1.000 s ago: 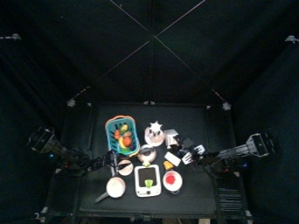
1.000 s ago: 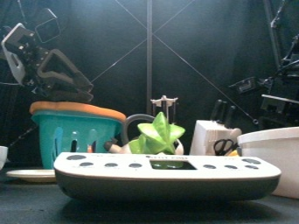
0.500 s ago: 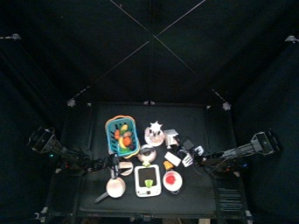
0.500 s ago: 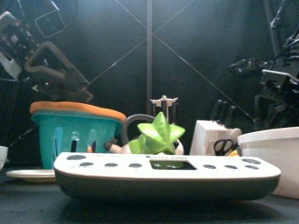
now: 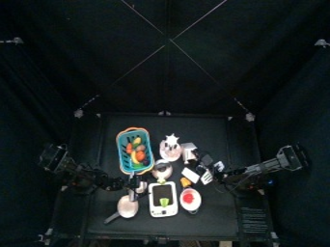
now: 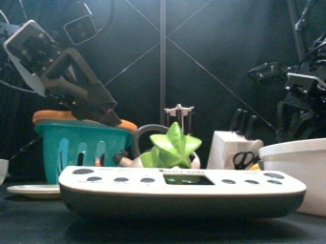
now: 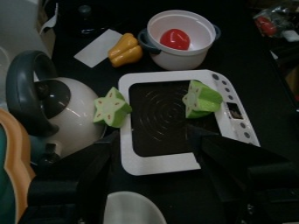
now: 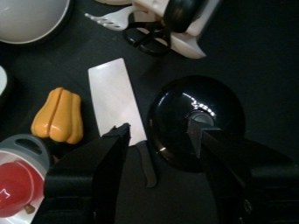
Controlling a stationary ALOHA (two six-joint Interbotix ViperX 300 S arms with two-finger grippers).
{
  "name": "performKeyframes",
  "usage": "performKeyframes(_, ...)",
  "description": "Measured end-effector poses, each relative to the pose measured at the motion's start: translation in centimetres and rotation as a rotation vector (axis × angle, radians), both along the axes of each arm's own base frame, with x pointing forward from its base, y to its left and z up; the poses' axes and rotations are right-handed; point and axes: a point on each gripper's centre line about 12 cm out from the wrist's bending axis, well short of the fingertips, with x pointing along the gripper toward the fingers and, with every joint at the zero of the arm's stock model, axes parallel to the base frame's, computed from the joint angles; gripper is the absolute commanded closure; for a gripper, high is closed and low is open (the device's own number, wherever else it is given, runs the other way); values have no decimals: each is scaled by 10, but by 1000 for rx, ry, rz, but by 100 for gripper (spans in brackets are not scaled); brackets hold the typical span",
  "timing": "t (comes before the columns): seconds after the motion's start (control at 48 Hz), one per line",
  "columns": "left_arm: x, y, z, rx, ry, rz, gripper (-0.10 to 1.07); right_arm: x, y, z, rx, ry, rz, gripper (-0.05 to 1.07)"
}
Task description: Grab apple
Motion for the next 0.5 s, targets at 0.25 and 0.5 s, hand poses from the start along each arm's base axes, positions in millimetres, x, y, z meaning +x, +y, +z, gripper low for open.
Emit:
performKeyframes(0.25,8,6,-1,20,-1,6,1,14,20,13,17,-60,97,14)
performKeyframes(0.5,14,2,5,40,-25,-27,1,25,66,31,30,-135,298,14)
